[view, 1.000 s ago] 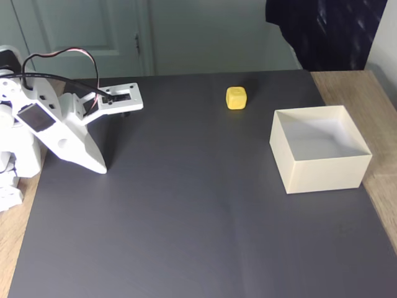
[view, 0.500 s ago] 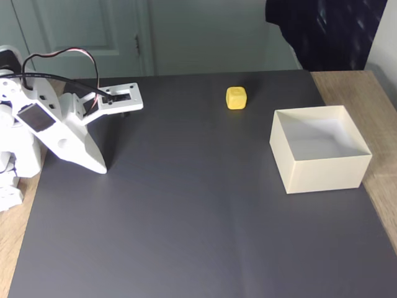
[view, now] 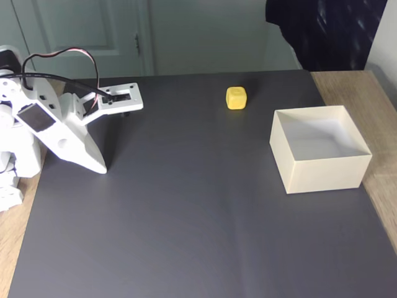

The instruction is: Grasp a cube block and put it in the white box.

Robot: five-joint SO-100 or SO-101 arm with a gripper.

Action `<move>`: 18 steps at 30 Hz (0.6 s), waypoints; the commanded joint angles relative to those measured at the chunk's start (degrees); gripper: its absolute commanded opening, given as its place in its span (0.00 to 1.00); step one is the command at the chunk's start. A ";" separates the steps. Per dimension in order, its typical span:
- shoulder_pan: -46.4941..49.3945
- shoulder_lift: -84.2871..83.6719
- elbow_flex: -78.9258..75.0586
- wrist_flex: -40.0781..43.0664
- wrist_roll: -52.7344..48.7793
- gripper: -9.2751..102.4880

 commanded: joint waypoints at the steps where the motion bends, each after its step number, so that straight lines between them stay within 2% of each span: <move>1: -0.53 0.44 0.09 -0.35 -0.35 0.09; 18: 4.75 0.44 0.09 -0.79 0.70 0.08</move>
